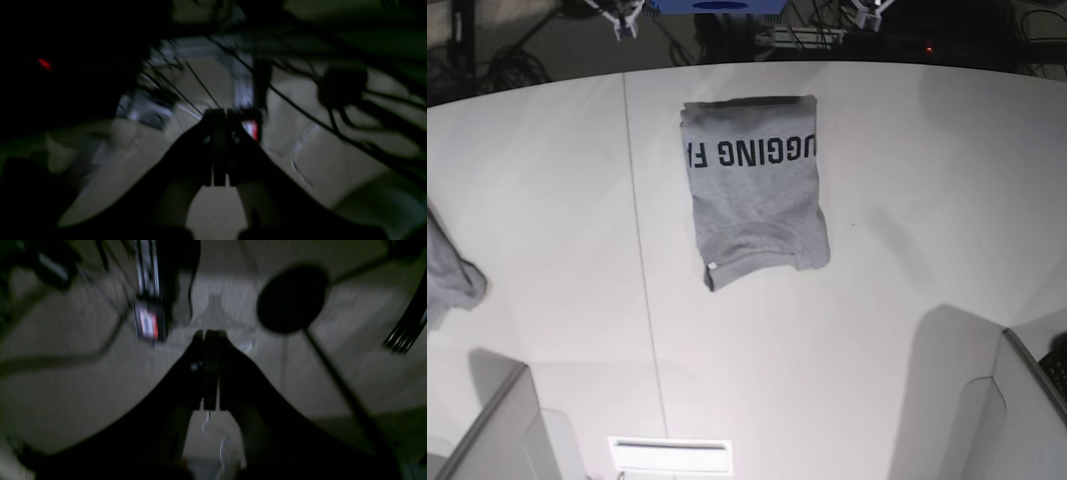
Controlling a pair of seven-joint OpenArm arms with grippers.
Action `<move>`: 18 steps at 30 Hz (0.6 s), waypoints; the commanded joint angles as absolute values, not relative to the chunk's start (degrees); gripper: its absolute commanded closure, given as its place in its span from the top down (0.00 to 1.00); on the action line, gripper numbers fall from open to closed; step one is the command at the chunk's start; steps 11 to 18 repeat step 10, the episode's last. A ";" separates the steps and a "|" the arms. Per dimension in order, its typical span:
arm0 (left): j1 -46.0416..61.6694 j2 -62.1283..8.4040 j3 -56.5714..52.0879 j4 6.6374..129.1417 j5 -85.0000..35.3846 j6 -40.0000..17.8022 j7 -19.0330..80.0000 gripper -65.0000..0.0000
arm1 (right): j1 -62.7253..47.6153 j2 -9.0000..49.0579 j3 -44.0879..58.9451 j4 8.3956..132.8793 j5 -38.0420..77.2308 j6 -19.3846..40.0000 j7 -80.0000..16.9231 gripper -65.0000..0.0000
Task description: Fold the T-shirt properly
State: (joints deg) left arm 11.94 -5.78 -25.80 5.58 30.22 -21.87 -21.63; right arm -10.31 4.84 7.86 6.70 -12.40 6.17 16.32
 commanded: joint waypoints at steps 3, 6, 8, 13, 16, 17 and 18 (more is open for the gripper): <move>12.09 -6.29 -25.80 5.76 30.11 -22.20 -22.46 0.00 | -11.12 5.41 7.96 6.37 -12.26 5.85 15.60 0.00; 12.09 -6.37 -25.80 5.67 30.11 -22.20 -22.46 0.00 | -10.24 5.41 7.78 6.37 -12.26 5.85 15.60 0.00; 12.09 -6.37 -25.80 5.67 30.02 -22.20 -22.46 0.00 | -9.98 5.41 7.69 6.37 -12.26 5.85 15.60 0.00; 12.09 -6.29 -25.80 5.67 30.11 -22.20 -22.46 0.00 | -9.27 5.41 7.69 6.37 -12.26 5.85 15.69 0.00; 12.09 -6.29 -25.80 5.67 30.11 -22.20 -22.46 0.00 | -9.27 5.41 7.69 6.37 -12.26 5.85 15.69 0.00; 12.09 -6.29 -25.80 5.67 30.11 -22.20 -22.46 0.00 | -9.27 5.41 7.69 6.37 -12.26 5.85 15.69 0.00; 12.09 -6.29 -25.80 5.67 30.11 -22.20 -22.46 0.00 | -9.27 5.41 7.69 6.37 -12.26 5.85 15.69 0.00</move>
